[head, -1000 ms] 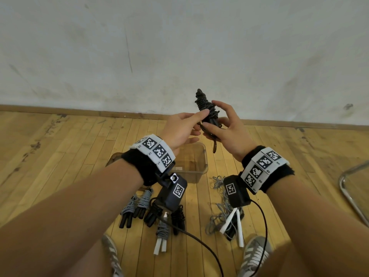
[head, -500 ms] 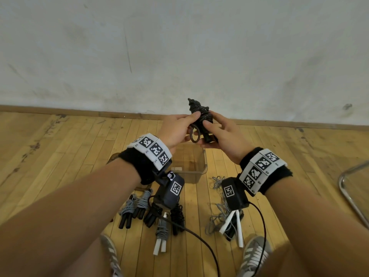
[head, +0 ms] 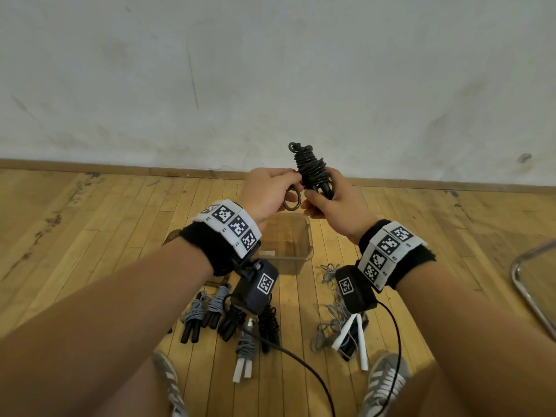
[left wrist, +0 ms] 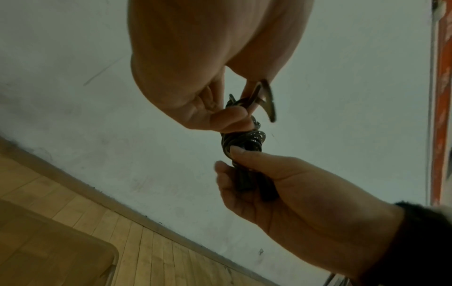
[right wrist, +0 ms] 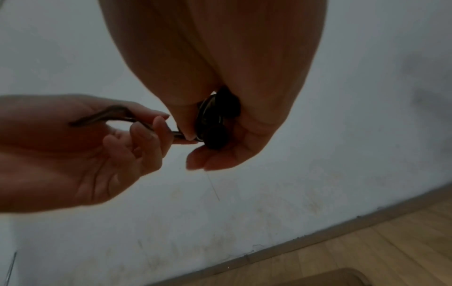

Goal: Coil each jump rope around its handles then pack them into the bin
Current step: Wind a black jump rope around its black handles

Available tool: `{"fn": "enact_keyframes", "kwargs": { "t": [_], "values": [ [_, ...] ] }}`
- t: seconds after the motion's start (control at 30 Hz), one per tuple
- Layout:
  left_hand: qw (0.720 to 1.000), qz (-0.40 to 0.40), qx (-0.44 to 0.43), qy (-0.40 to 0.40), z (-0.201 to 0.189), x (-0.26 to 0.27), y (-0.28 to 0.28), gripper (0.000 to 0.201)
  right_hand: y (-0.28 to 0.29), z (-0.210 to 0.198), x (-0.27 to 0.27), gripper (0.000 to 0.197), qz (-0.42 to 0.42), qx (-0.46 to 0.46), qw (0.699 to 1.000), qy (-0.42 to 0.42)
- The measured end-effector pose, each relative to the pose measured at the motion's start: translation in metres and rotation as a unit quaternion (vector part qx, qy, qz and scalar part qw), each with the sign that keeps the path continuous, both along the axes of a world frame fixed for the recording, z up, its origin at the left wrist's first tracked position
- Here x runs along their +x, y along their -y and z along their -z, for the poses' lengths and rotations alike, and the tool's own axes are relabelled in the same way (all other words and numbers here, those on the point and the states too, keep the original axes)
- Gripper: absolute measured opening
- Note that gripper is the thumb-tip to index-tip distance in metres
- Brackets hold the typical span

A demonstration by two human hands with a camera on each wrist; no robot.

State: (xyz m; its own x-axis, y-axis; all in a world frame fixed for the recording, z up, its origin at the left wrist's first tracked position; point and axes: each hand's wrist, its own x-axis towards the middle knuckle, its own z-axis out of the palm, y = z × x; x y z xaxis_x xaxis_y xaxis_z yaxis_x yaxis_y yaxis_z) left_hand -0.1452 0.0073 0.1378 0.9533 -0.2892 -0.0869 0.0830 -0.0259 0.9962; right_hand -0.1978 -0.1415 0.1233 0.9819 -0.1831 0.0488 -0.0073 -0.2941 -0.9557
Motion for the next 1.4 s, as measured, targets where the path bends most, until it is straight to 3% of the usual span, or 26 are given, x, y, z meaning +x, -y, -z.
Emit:
{"fn": "enact_keyframes", "kwargs": {
  "t": [0.17, 0.27, 0.5, 0.7, 0.87, 0.97, 1.13, 1.27, 1.4],
  "values": [
    [1.000, -0.009, -0.015, 0.010, -0.003, -0.002, 0.002, 0.014, 0.001, -0.001, 0.001, 0.049, 0.004, -0.042, 0.999, 0.006],
    [0.999, 0.015, -0.044, -0.006, -0.006, -0.002, 0.000, 0.029, 0.002, 0.000, 0.003, 0.052, 0.019, -0.063, 0.998, 0.000],
    [0.997, 0.024, -0.046, 0.050, -0.005, -0.003, 0.000, 0.021, -0.003, -0.012, -0.002, 0.036, -0.007, 0.059, 0.998, -0.024],
    [0.996, 0.010, -0.062, 0.064, -0.001, -0.001, -0.001, 0.023, -0.008, -0.012, -0.006, 0.041, -0.026, 0.033, 0.999, 0.006],
    [0.995, 0.002, -0.084, 0.056, 0.000, -0.001, 0.000, 0.021, -0.006, -0.017, -0.005, 0.038, -0.018, 0.171, 0.985, -0.018],
    [0.994, -0.005, -0.101, 0.039, 0.002, -0.002, 0.002, 0.017, -0.008, -0.015, -0.007, 0.055, -0.042, 0.103, 0.994, -0.016],
    [0.994, -0.008, -0.110, 0.024, 0.003, -0.001, 0.002, 0.020, -0.010, -0.012, -0.011, 0.066, -0.058, 0.028, 0.998, 0.004],
    [0.997, -0.020, -0.062, 0.047, 0.004, 0.000, 0.000, 0.020, -0.009, -0.008, -0.008, 0.057, -0.046, -0.044, 0.998, 0.020],
    [0.987, -0.047, 0.035, 0.152, 0.005, 0.003, -0.001, 0.019, -0.006, -0.005, -0.007, 0.047, -0.009, -0.055, 0.997, 0.058]
  ]
}}
